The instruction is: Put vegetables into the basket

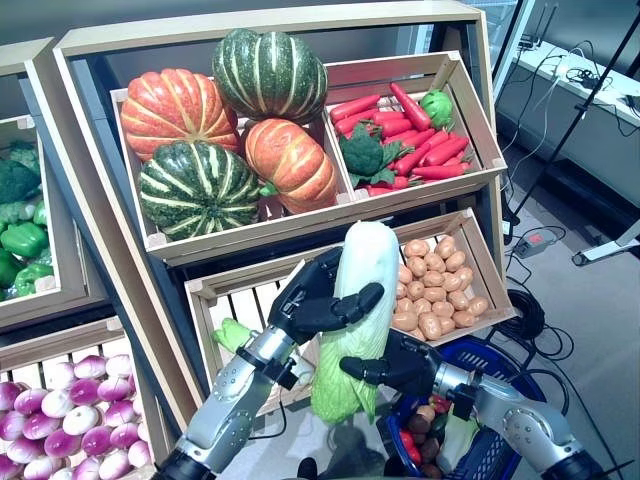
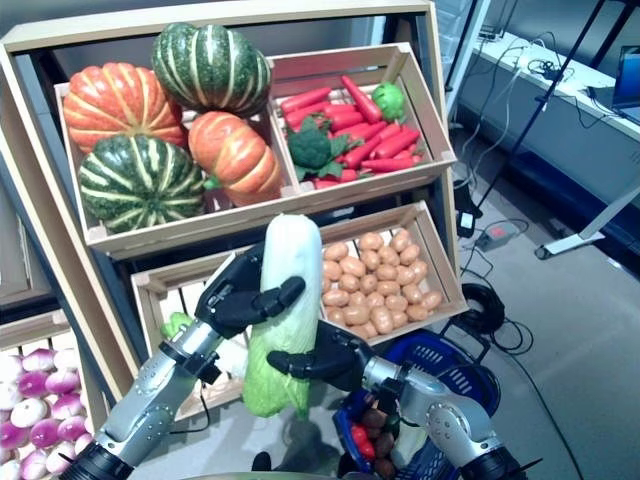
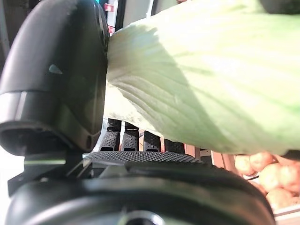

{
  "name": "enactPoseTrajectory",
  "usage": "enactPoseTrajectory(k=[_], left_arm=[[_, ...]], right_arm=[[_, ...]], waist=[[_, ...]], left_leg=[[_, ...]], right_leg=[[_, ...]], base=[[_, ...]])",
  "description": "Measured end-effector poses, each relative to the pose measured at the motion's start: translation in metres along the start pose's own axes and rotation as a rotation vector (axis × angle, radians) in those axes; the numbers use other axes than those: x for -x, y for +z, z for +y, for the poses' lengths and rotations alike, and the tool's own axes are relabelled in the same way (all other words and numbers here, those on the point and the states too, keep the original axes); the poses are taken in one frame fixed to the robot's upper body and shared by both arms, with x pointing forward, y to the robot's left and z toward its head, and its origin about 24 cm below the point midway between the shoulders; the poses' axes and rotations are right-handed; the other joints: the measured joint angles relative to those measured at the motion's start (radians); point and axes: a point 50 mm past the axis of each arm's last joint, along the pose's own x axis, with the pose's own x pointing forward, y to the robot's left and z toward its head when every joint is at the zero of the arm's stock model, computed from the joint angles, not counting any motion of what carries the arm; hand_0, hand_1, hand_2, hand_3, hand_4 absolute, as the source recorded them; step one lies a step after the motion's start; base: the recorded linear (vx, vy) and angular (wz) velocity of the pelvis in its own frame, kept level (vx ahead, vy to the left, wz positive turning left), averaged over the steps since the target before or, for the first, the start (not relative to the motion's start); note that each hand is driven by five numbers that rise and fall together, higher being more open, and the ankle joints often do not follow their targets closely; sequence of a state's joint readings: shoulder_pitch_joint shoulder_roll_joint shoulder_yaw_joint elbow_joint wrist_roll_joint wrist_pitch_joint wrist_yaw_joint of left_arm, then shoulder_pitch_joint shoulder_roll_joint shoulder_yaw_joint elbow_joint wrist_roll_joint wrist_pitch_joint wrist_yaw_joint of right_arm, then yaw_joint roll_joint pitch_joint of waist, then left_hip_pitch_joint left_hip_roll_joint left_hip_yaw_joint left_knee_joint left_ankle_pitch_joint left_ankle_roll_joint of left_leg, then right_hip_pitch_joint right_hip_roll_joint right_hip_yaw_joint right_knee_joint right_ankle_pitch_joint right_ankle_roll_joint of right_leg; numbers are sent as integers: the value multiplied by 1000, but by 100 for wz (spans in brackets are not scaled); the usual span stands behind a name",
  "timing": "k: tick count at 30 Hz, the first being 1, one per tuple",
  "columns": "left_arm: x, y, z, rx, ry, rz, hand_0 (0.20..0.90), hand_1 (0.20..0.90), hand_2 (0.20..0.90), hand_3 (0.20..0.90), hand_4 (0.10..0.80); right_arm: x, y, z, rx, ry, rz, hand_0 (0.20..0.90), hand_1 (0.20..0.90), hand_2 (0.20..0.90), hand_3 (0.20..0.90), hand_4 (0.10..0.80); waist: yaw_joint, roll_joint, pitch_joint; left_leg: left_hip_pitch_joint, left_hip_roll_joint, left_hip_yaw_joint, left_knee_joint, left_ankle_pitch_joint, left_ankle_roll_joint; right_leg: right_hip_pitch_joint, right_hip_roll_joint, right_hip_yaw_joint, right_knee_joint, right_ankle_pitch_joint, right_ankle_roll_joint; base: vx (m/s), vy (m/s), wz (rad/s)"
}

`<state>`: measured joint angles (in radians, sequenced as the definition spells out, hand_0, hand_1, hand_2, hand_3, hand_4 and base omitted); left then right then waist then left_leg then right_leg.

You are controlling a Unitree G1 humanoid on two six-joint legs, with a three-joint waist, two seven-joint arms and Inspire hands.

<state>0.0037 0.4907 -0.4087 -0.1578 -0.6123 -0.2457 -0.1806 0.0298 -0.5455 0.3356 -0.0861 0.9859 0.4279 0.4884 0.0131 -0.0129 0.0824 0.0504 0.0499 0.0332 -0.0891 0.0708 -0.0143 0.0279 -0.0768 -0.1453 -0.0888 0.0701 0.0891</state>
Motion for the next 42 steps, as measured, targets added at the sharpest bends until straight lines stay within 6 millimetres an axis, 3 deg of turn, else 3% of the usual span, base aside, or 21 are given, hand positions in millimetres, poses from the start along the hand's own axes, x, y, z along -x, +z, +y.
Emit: enactPoseTrajectory(k=[6,11,13,16,19,25,31,36,42], left_arm=[[8,22,17,-405,0,21,900,900,900,900,800],[24,20,24,-549,41,62,900,900,900,900,800],[33,35,45,-718,178,52,900,900,900,900,800],[47,56,80,-844,426,33,900,900,900,900,800],[50,62,99,-897,585,35,900,900,900,900,800],[47,45,102,-946,636,99,900,900,900,900,800],[21,63,102,-998,688,-44,900,900,900,900,800],[0,79,104,-1012,767,-171,900,900,900,900,800],[-14,75,96,-1041,764,-214,900,900,900,900,800]], right_arm=[[14,-9,-9,15,-177,-10,300,300,300,300,400],[27,-30,-13,-35,-293,22,300,300,300,300,400],[47,-38,-30,-128,-454,-34,300,300,300,300,400],[78,-29,-56,-129,-714,-168,300,300,300,300,400],[96,-3,-73,-114,-898,-375,300,300,300,300,400],[85,38,-74,-171,-988,-725,300,300,300,300,400],[74,60,-80,-342,-1046,-987,300,300,300,300,400],[78,55,-99,-524,-1176,-1064,300,300,300,300,400],[75,63,-117,-654,-1235,-1094,300,300,300,300,400]], waist=[[-1,0,0],[-8,0,1],[-6,4,3],[-13,16,13],[-22,41,82],[-47,72,266],[-47,82,413],[-24,79,432],[-16,74,436]], left_leg=[[0,0,0,-1,-7,-2],[-14,1,0,-6,-10,-2],[-42,0,1,-6,-5,1],[-105,-1,1,1,13,-3],[-169,-4,0,3,36,-3],[-241,0,3,30,45,-11],[-315,0,6,77,44,-12],[-389,-1,3,125,42,-15],[-503,-2,-3,192,37,-26]], right_leg=[[0,0,0,0,-6,-1],[-13,0,1,0,-11,-3],[-42,1,2,0,-9,-1],[-108,0,2,7,3,6],[-170,-1,2,7,27,1],[-246,4,5,30,42,-8],[-328,2,6,94,36,-15],[-418,-1,5,179,11,-24],[-553,-12,6,298,-26,-36]], base=[[54,-20,0],[-1,-13,0],[-195,-14,0],[-312,13,1],[-217,20,2],[-160,-6,-5],[-137,-24,-2],[-82,-49,4],[-57,-25,2]])
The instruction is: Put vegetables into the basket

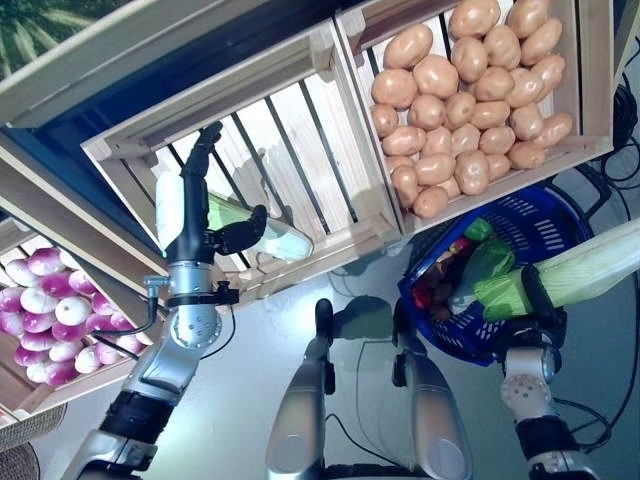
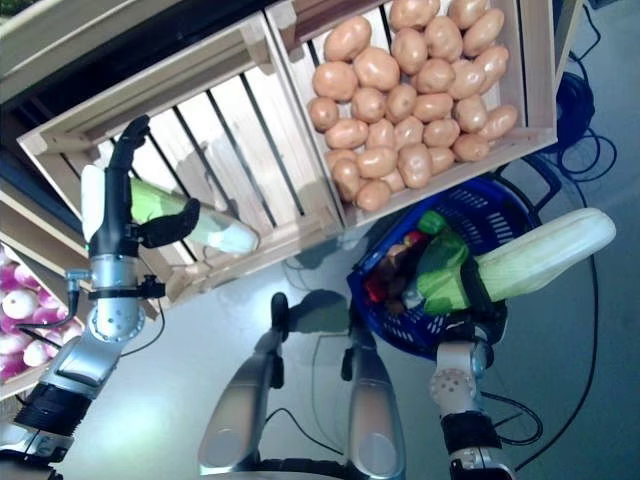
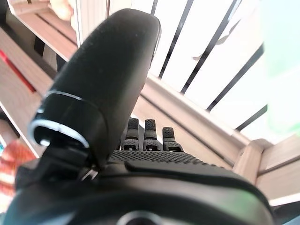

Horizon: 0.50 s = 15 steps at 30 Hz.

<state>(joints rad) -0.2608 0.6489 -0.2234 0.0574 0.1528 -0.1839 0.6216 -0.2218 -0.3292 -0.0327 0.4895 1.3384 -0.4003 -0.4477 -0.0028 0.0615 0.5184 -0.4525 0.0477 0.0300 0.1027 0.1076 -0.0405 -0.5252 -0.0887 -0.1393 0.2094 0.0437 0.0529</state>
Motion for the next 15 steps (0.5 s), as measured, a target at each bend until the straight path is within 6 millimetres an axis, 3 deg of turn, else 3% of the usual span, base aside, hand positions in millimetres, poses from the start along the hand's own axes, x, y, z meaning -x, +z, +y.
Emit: enactPoseTrajectory(k=[7,15], left_arm=[[-17,16,-10,7,71,-81,900,900,900,900,800],[-40,31,-14,18,121,-151,900,900,900,900,800]], right_arm=[[-20,-11,22,-98,-85,55,300,300,300,300,400],[-38,-11,73,-43,0,193,300,300,300,300,400]], waist=[[37,-3,4],[75,-3,4]], left_leg=[[-143,-1,-31,64,9,-12],[-252,-19,-54,124,11,-19]], right_leg=[[-159,-7,-6,117,-25,-26],[-278,-31,-12,221,-56,-35]], base=[[-63,-42,10],[-58,-17,11]])
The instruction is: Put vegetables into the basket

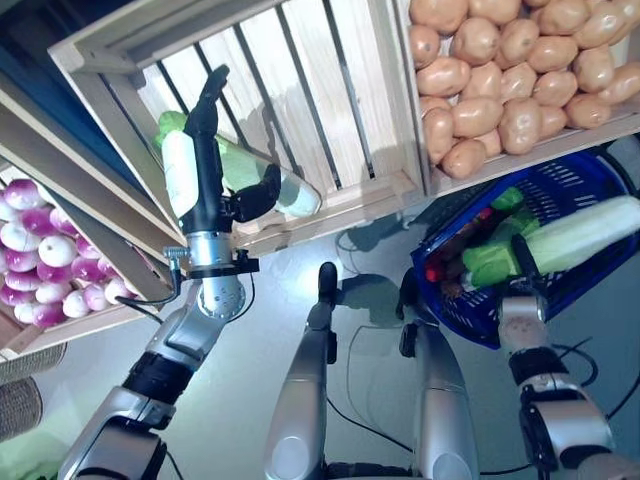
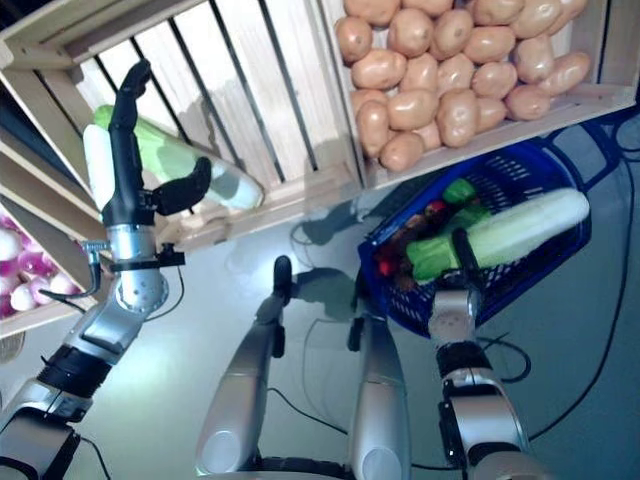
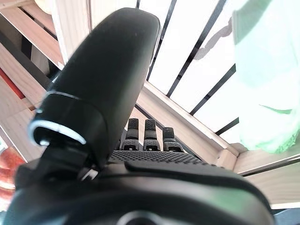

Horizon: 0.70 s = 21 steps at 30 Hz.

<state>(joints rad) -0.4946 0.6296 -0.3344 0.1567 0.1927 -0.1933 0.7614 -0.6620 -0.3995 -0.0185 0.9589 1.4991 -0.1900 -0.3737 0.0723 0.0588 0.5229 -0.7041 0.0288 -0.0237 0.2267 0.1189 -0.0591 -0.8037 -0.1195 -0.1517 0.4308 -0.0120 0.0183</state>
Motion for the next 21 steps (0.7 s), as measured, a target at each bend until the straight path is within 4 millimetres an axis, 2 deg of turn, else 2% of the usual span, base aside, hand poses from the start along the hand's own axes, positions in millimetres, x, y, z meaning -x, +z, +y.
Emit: enactPoseTrajectory(k=[6,11,12,13,17,21], left_arm=[[-2,0,-1,-8,10,-4,900,900,900,900,800],[-9,0,-1,-38,35,-30,900,900,900,900,800],[-13,2,0,-41,39,-45,900,900,900,900,800],[-15,4,1,-43,42,-59,900,900,900,900,800],[-25,8,9,-148,0,-158,900,900,900,900,800],[-31,2,23,-317,-94,-221,900,900,900,900,800]], right_arm=[[-4,-9,8,54,27,137,300,300,300,300,400],[-6,-14,-5,-33,-48,271,300,300,300,300,400],[-7,-14,-8,-71,-65,291,382,382,382,382,455],[-7,-14,-9,-92,-71,299,900,900,900,900,800],[-7,-9,-12,-157,-108,311,900,900,900,900,800],[-8,0,-14,-177,-162,286,900,900,900,900,800]], waist=[[17,0,0],[25,0,0],[25,0,0],[25,0,0],[20,0,0],[13,0,0]], left_leg=[[-43,-5,-18,14,0,-1],[-52,-14,-26,31,-1,2],[-53,-17,-26,39,-5,4],[-57,-18,-25,49,-9,6],[-61,-22,-24,62,-15,12],[-61,-22,-23,69,-18,9]], right_leg=[[-33,-3,-16,13,-2,2],[-33,-11,-19,21,-7,7],[-33,-15,-19,27,-8,8],[-33,-16,-18,29,-8,8],[-33,-19,-16,33,-9,12],[-34,-20,-15,39,-11,10]], base=[[-41,-19,8],[-2,-1,6],[10,20,3],[0,0,0],[22,34,0],[9,40,-1]])
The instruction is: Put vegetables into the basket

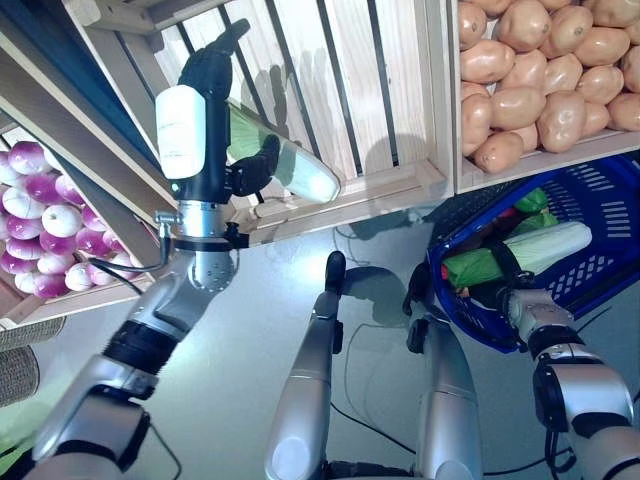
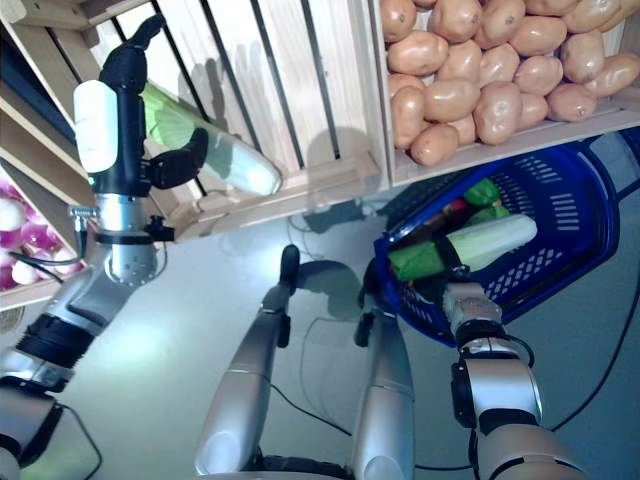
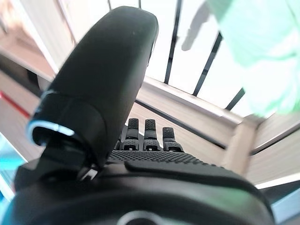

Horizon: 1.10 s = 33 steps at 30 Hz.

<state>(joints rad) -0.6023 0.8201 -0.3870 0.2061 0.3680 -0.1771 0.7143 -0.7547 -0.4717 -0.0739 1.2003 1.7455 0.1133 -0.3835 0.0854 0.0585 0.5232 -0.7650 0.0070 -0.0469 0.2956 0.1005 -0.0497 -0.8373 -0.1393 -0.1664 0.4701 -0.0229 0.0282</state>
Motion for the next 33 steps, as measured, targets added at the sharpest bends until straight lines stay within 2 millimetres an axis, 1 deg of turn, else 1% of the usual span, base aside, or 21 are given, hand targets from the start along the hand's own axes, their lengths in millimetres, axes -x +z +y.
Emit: enactPoseTrajectory(k=[3,5,7,11,13,17,19,24,27,33], left_arm=[[-1,-5,3,-106,-63,-27,900,900,900,900,800],[-2,-7,3,-210,-140,-71,900,900,900,900,800],[-2,-10,4,-295,-199,-107,900,900,900,900,800],[-9,-11,3,-477,-366,-201,900,900,900,900,800],[-14,-12,2,-524,-424,-190,900,900,900,900,800],[-16,-15,-3,-553,-510,-146,900,900,900,900,800],[-13,-16,-8,-554,-575,-132,900,900,900,900,800],[-3,-16,-25,-585,-731,-161,900,900,900,900,800],[-9,-16,-28,-589,-760,-158,900,900,900,900,800],[-16,-24,-33,-513,-824,-51,900,900,900,900,800]], right_arm=[[1,8,-1,-4,-27,-34,900,900,900,900,800],[2,17,-3,-5,-31,-66,900,900,900,900,800],[3,19,-1,-2,-22,-74,900,900,900,900,800],[4,25,-1,4,-12,-89,900,900,900,900,800],[4,29,-4,9,1,-100,900,900,900,900,800],[5,31,-5,59,30,-121,900,900,900,900,800],[5,32,-4,71,41,-126,900,900,900,900,800],[5,33,-3,98,42,-137,900,900,900,900,800],[4,33,-3,105,32,-134,900,900,900,900,800],[4,30,1,167,47,-128,900,900,900,900,800]], waist=[[-5,1,0],[-6,1,0],[-8,1,0],[-15,3,1],[-16,4,1],[-20,7,2],[-21,7,2],[-24,7,2],[-35,7,2],[-50,7,1]], left_leg=[[0,-1,2,4,0,0],[-1,-2,7,4,-1,1],[-1,-2,17,4,-1,1],[-1,-1,24,0,-1,1],[-1,-1,26,-2,1,-2],[-2,0,26,-7,3,-6],[-2,1,27,-10,4,-7],[-9,2,27,-13,3,-9],[-12,4,27,-13,3,-9],[-12,7,29,-13,3,-8]], right_leg=[[-2,-3,3,2,0,-1],[-10,-3,13,5,-1,-1],[-12,-3,19,5,0,0],[-19,-5,25,11,0,0],[-24,-5,25,19,-1,0],[-29,-5,25,22,-8,-6],[-31,-5,25,22,-9,-6],[-39,-3,26,22,-11,-7],[-41,-1,26,21,-11,-7],[-43,2,26,20,-9,-4]], base=[[8,60,-1],[4,43,-6],[-9,38,-7],[7,29,-4],[0,0,0],[0,0,0],[0,0,0],[0,0,0],[0,0,0],[-1,-2,-1]])
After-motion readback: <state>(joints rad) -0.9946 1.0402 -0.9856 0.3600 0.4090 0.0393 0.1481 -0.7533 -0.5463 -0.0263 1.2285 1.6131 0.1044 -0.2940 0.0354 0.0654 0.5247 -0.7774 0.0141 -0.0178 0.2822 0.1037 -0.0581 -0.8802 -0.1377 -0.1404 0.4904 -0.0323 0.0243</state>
